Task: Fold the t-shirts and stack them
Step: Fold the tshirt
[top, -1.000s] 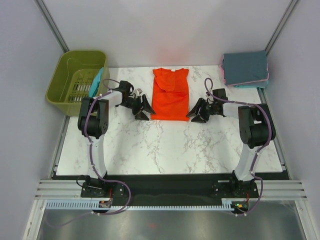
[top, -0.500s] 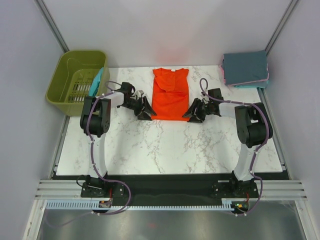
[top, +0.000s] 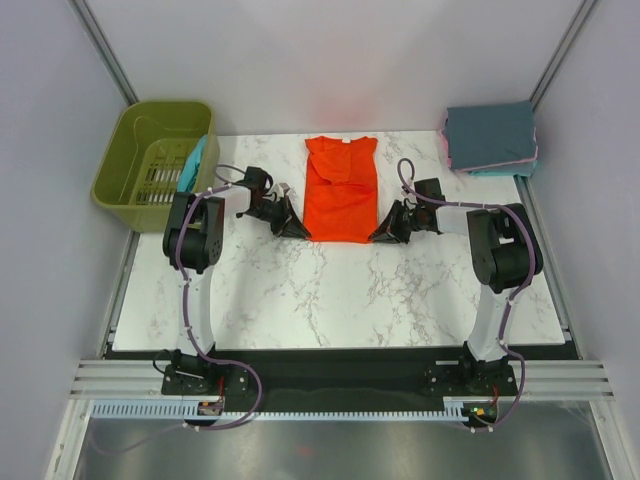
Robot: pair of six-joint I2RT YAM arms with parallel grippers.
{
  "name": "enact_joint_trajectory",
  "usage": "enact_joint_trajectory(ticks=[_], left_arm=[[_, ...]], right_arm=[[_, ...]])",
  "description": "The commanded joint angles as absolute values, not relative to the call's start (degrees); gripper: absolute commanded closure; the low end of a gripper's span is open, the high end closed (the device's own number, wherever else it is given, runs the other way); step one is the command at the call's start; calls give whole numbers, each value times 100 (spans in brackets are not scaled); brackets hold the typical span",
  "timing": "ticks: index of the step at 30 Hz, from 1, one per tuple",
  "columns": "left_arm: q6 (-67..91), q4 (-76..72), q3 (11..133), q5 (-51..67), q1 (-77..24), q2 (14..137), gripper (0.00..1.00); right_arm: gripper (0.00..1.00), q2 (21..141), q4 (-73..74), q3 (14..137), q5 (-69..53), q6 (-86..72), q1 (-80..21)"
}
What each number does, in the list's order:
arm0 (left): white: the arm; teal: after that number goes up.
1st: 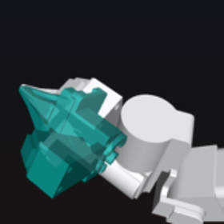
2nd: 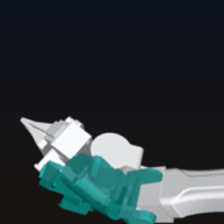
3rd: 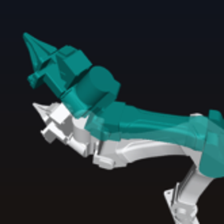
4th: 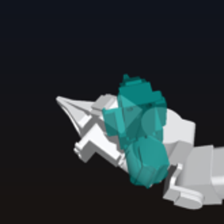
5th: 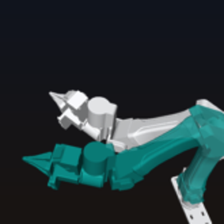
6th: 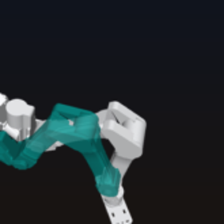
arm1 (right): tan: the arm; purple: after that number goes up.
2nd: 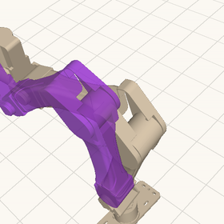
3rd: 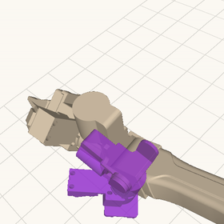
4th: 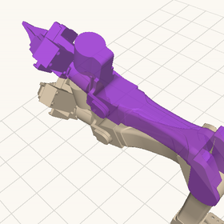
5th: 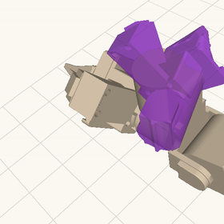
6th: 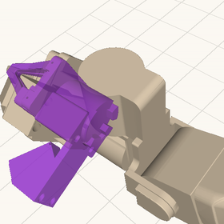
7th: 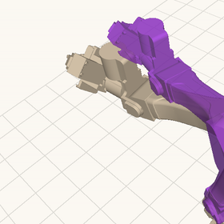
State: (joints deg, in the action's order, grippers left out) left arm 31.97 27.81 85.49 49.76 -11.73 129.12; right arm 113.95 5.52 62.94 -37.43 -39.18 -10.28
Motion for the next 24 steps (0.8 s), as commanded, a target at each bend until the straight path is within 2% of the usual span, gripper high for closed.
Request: enact_joint_trajectory(ticks=[1, 17, 24], left_arm=[[3322, 2689, 8359, 5010, -1213, 12447, 98], [3322, 2689, 7146, 5010, -1266, 9933, 98], [3322, 2689, 7215, 5010, -1274, 9308, 98]], right_arm=[[100, 11013, 430, 6416, -3709, -3841, -1028], [100, 8439, 1582, 5845, -3621, -3332, -1028], [100, 8130, 1722, 6029, -3586, -3287, -1028]])
